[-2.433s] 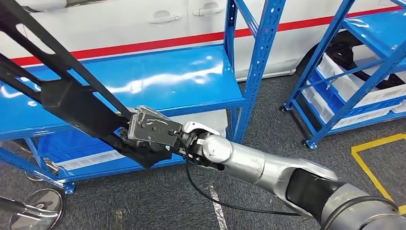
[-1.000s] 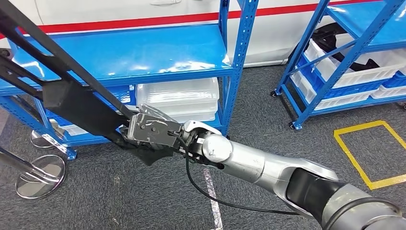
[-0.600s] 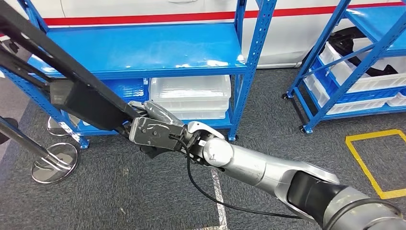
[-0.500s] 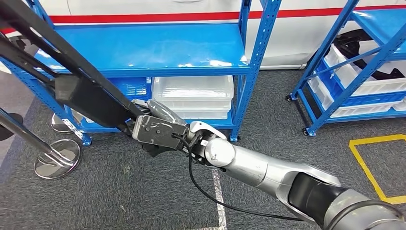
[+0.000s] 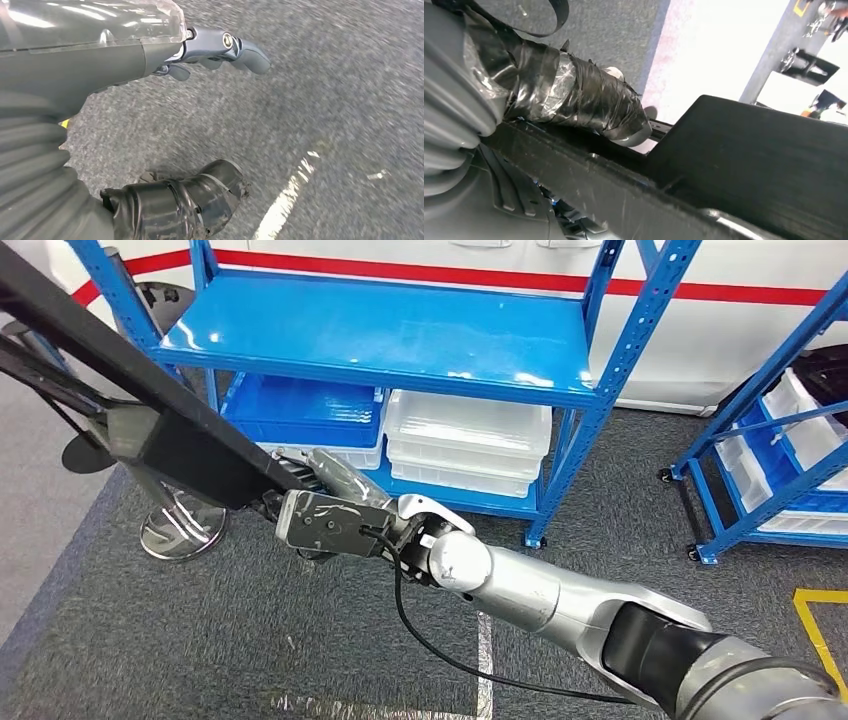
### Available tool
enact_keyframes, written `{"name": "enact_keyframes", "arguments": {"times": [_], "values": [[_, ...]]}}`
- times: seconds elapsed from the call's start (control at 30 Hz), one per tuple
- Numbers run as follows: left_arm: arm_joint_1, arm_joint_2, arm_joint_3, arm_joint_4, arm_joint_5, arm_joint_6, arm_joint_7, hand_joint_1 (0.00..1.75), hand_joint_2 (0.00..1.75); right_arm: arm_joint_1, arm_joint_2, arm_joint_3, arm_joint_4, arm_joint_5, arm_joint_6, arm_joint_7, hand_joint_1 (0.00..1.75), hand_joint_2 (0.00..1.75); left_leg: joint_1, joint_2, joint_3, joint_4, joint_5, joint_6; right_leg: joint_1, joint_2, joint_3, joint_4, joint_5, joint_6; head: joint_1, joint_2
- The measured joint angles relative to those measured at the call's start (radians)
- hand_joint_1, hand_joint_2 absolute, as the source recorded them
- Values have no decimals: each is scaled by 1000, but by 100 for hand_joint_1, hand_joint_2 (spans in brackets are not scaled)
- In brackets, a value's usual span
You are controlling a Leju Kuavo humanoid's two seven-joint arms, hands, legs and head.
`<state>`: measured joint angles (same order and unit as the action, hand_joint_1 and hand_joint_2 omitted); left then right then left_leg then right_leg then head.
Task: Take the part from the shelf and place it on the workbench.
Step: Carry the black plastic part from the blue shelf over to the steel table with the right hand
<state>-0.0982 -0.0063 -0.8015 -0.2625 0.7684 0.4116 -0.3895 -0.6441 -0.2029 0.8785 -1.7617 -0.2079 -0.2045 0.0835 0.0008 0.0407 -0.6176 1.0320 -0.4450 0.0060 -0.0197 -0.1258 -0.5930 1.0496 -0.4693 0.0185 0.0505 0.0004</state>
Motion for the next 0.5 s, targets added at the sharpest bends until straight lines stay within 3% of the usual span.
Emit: {"name": "enact_keyframes", "arguments": {"times": [0.07, 0.13, 0.2, 0.23, 0.3, 0.33, 0.37, 0.43, 0.5], "values": [[4, 2, 0, 1, 2, 0, 0, 0, 175, 1, 1, -1, -1, 4, 1, -1, 175, 175, 3, -20, 0, -11, 11, 16, -5, 47, -14, 35, -32, 6, 1, 0], [1, 4, -1, 1, 2, 0, 0, 0, 175, 3, 1, -2, -3, 9, 2, -3, 175, 175, 3, -42, -5, -14, 19, 29, -3, 106, -60, 145, -98, 2, 2, 0], [-4, 5, -3, 1, 2, 0, 0, 0, 175, 7, 1, -3, -3, 13, 3, -4, 175, 175, 0, -70, -12, -12, 24, 35, 2, 123, -106, 254, -140, -3, 2, 0], [-4, 5, -4, 1, 2, 0, 0, 0, 175, 9, 1, -3, -3, 14, 4, -4, 175, 175, -1, -85, -16, -9, 25, 36, 2, 125, -110, 266, -134, -4, 2, 0], [-2, 5, -6, 1, 4, -1, 0, 0, 175, 11, 1, -4, -4, 16, 5, -6, 175, 175, 0, -115, -22, 2, 26, 34, -1, 136, -66, 184, -79, -5, 2, 0], [-1, 5, -6, 1, 4, -2, 0, 0, 175, 11, 1, -5, -4, 17, 5, -7, 175, 175, 0, -130, -27, 10, 25, 31, -6, 159, -35, 124, -57, -4, 2, 0], [-2, 6, -6, 1, 5, -2, 0, 0, 175, 11, 1, -6, -5, 18, 5, -8, 175, 175, 0, -143, -35, 20, 24, 27, -10, 182, -11, 74, -41, -2, 2, 0], [-2, 6, -6, 1, 5, -2, 0, 0, 175, 13, 2, -7, -8, 20, 5, -10, 175, 175, 1, -167, -51, 31, 27, 15, -12, 209, 4, 37, -39, -1, 2, 0], [2, 8, -6, 1, 5, -2, 0, 0, 175, 15, 3, -7, -10, 20, 5, -10, 175, 175, 6, -188, -60, 28, 36, 2, -9, 187, 3, 34, -32, -10, 1, 0]]}}
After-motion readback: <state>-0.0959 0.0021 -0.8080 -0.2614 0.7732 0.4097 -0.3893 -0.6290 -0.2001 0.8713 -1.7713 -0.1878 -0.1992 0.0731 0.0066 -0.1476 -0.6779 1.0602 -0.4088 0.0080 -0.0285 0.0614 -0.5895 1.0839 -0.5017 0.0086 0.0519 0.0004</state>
